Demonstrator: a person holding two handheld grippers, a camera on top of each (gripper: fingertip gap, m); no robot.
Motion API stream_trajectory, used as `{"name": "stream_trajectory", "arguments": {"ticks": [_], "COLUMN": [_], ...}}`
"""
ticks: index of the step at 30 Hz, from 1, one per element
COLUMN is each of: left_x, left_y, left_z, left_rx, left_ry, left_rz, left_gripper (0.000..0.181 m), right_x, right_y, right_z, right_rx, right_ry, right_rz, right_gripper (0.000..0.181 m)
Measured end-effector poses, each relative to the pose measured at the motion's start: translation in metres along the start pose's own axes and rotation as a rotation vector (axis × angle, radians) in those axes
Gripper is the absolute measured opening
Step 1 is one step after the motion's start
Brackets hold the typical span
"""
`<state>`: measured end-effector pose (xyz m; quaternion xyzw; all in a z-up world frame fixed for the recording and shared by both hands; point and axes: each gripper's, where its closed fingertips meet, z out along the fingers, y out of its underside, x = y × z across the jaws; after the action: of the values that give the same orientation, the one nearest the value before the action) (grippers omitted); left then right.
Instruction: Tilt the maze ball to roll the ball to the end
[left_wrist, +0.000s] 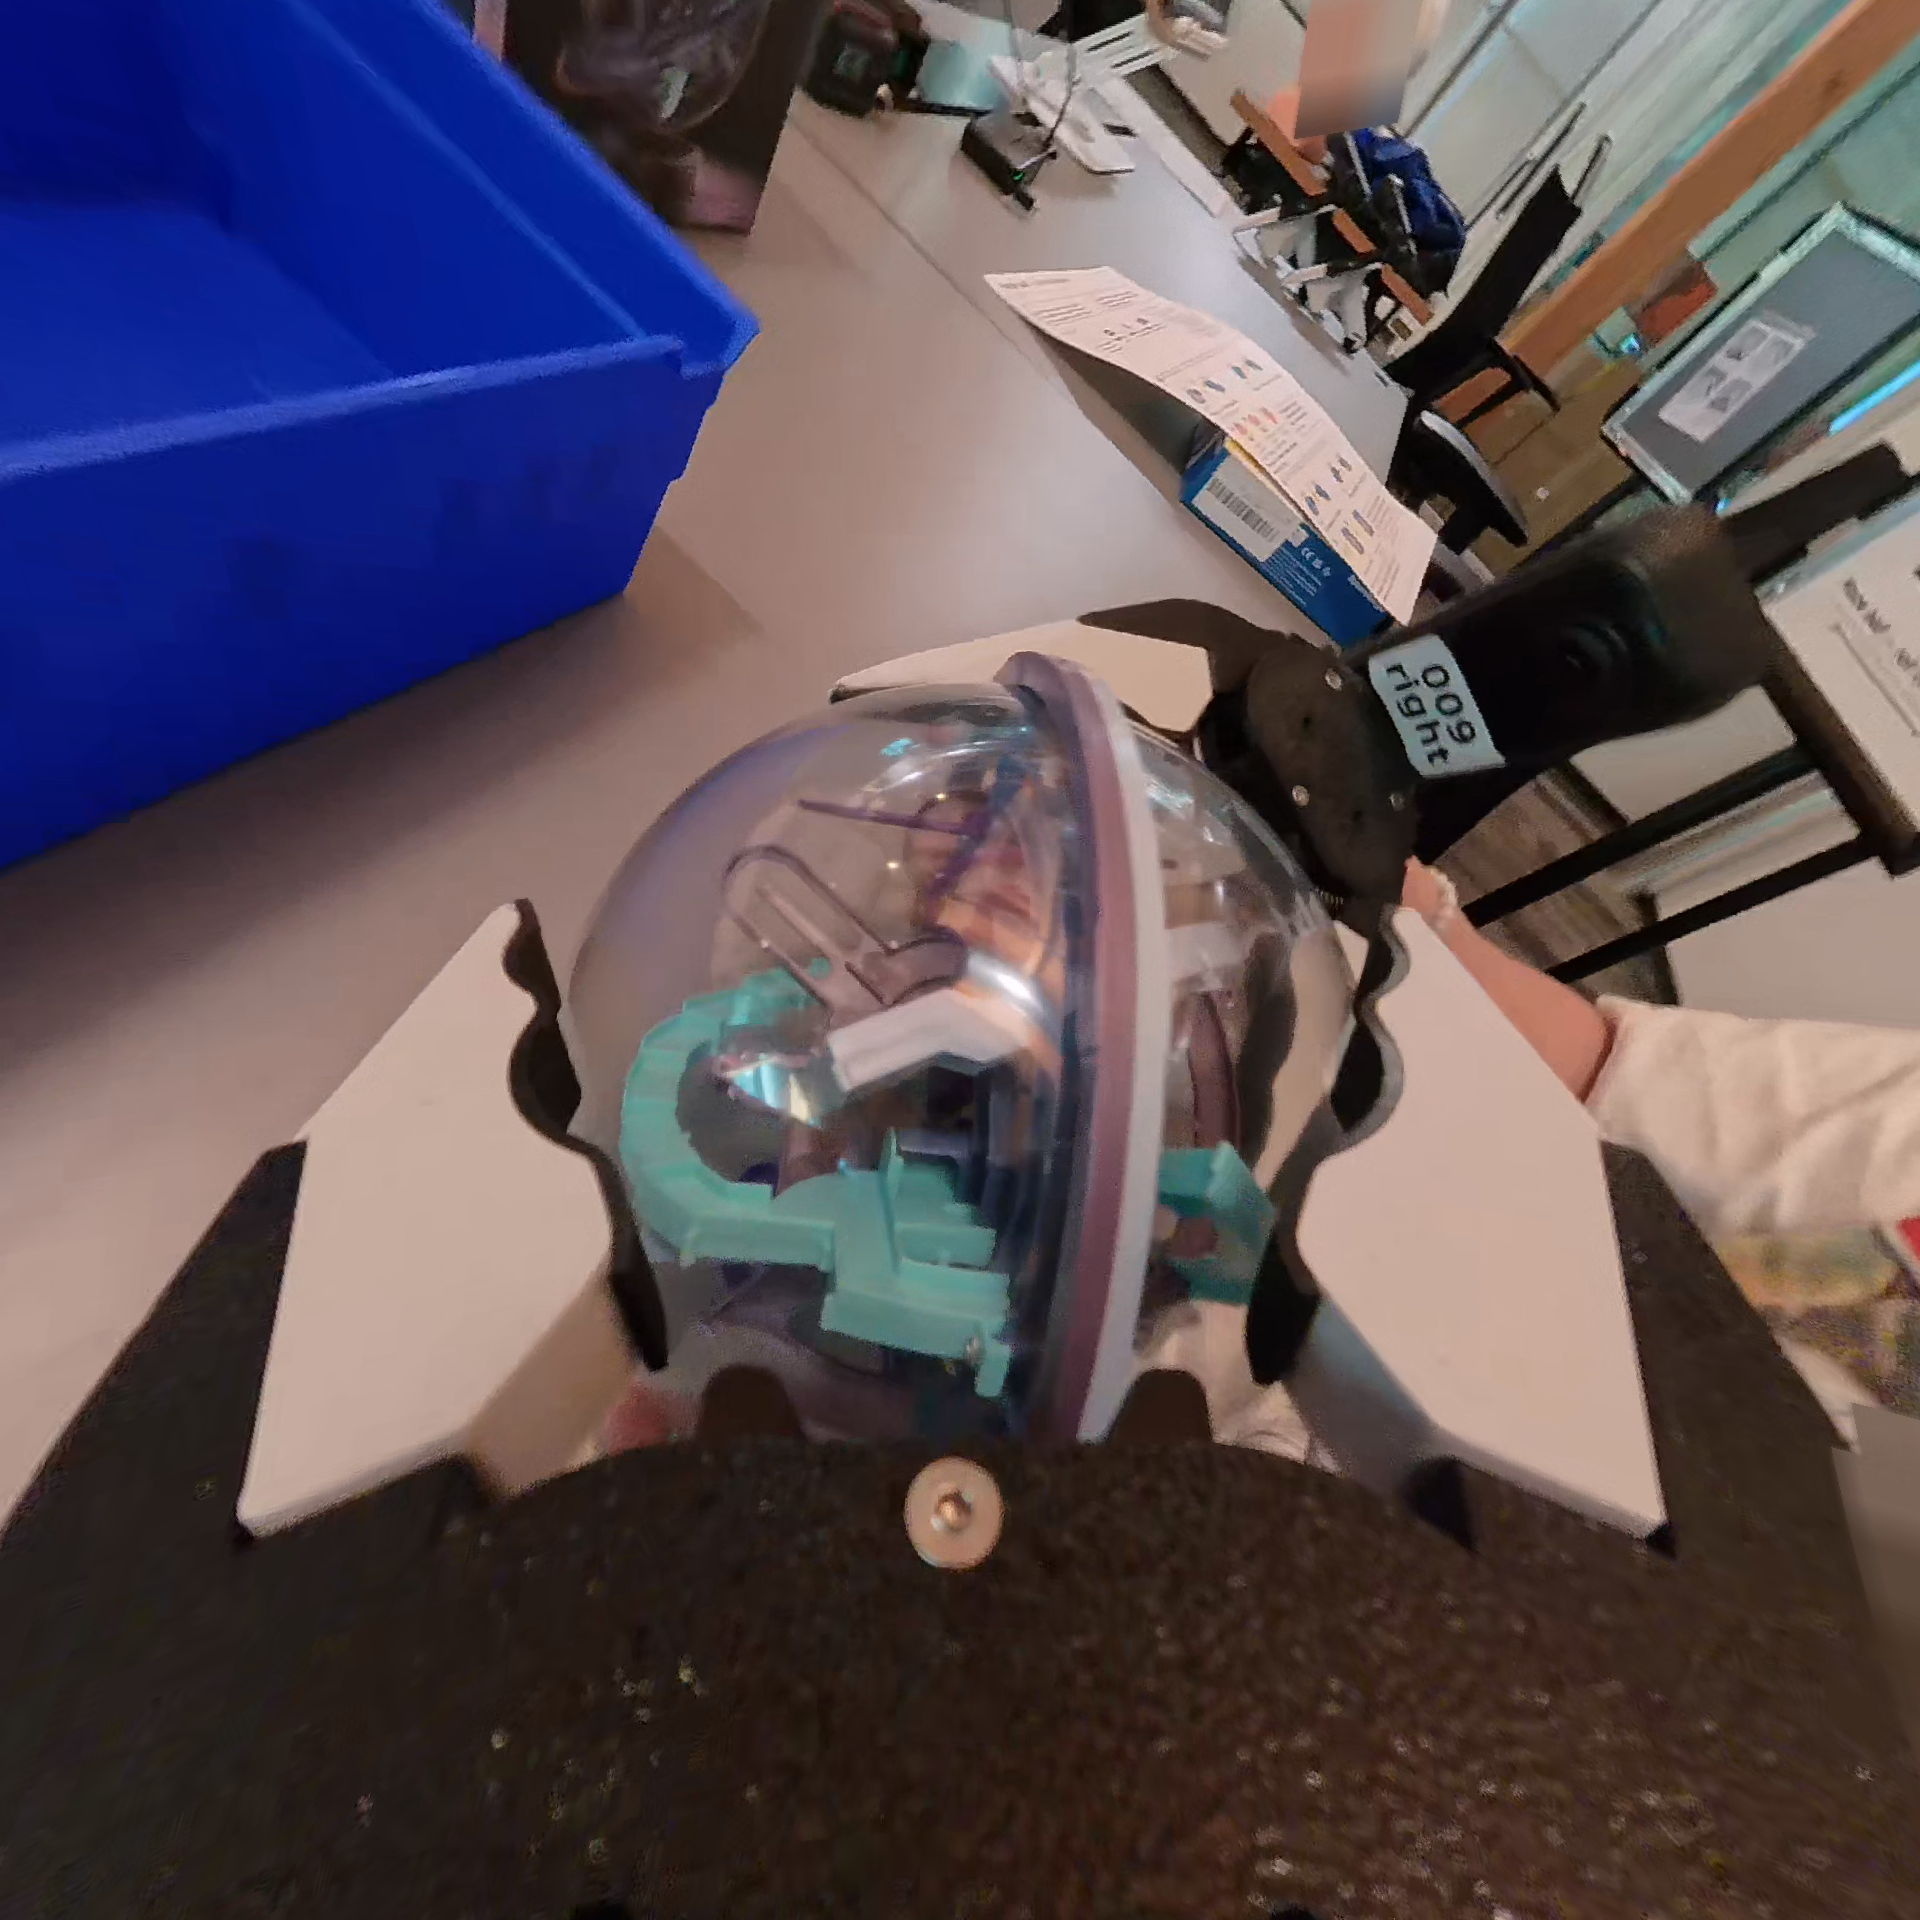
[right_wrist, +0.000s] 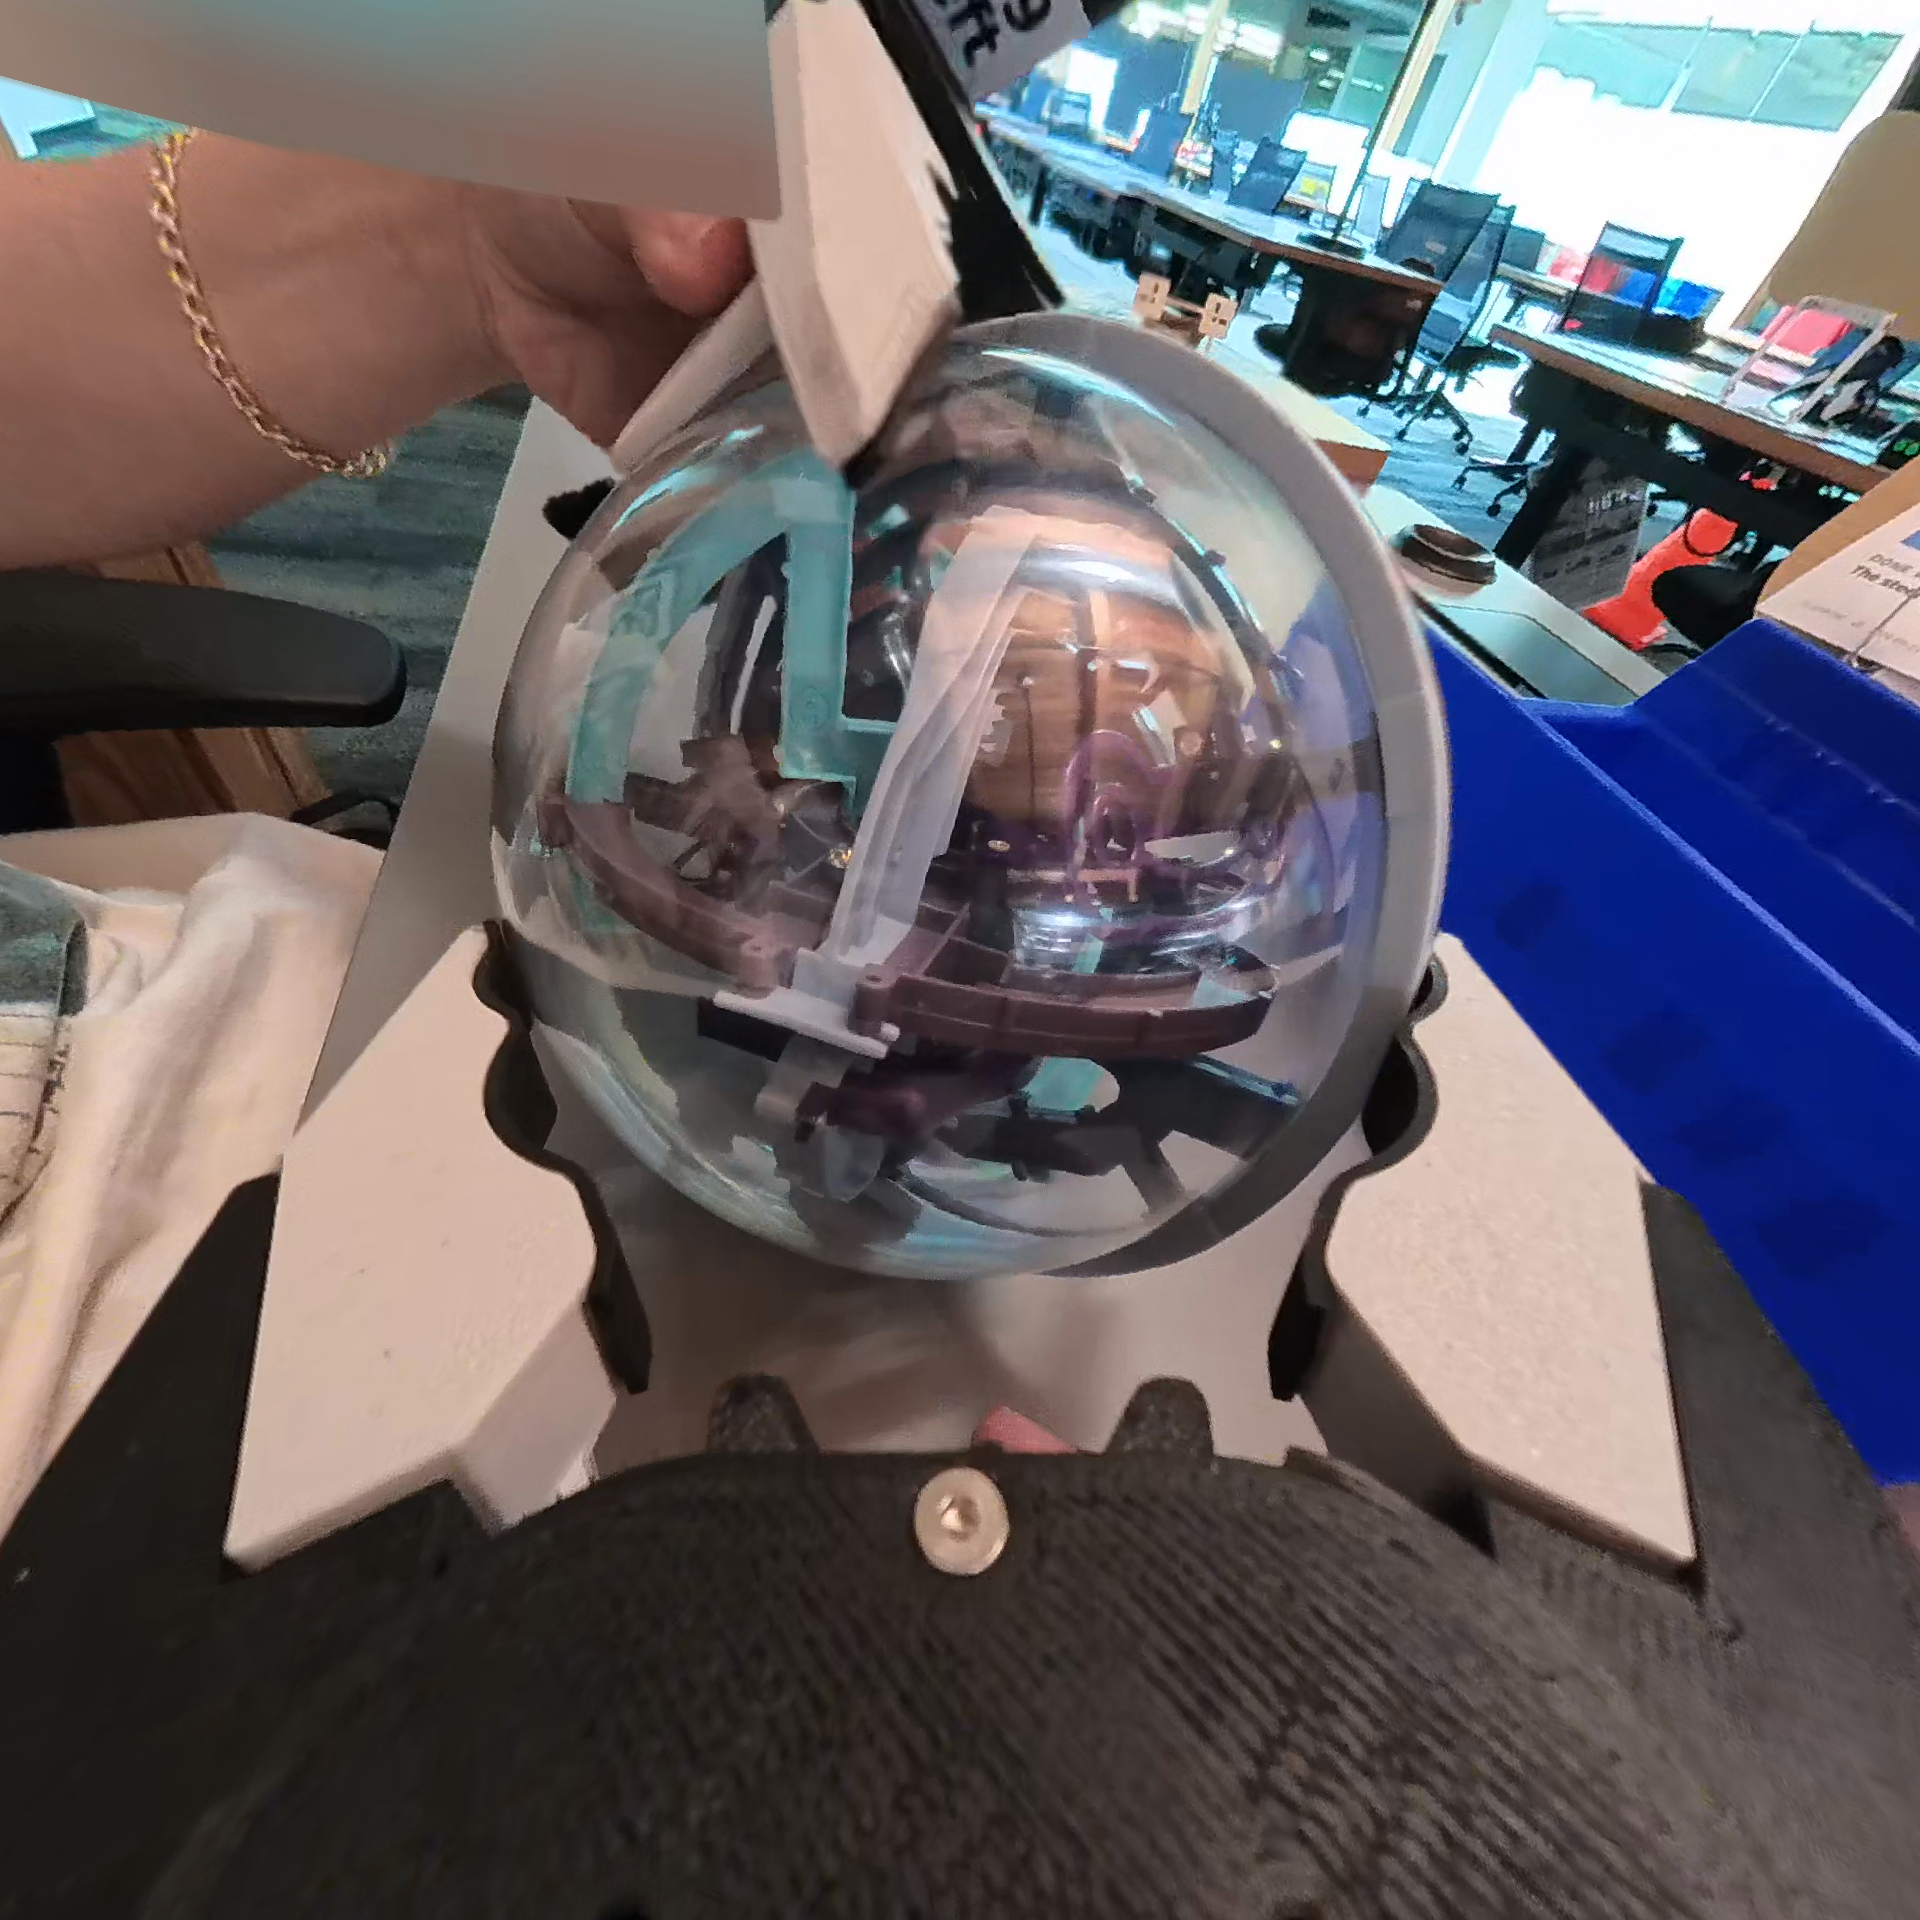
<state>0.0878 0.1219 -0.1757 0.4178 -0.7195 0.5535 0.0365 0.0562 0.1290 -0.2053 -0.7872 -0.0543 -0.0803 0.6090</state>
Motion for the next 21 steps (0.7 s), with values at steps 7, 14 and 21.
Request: {"name": "stream_trajectory", "arguments": {"ticks": [7, 14, 21], "left_x": [0.015, 0.010, 0.003], "left_y": [-0.026, -0.026, -0.014], "left_z": [-0.014, -0.020, -0.016], "left_rx": [0.178, 0.146, 0.054], "left_ry": [0.019, 0.040, -0.086], "left_rz": [0.423, 0.261, 0.309], "left_gripper": [0.125, 0.109, 0.108], "right_x": [0.008, 0.004, 0.011], "right_y": [-0.001, 0.004, 0.009], "right_z": [-0.002, 0.000, -0.008], "right_rx": [0.016, -0.029, -0.072], "right_ry": [-0.058, -0.039, 0.090], "right_rz": [0.040, -0.023, -0.066], "right_gripper": [0.140, 0.147, 0.141]}}
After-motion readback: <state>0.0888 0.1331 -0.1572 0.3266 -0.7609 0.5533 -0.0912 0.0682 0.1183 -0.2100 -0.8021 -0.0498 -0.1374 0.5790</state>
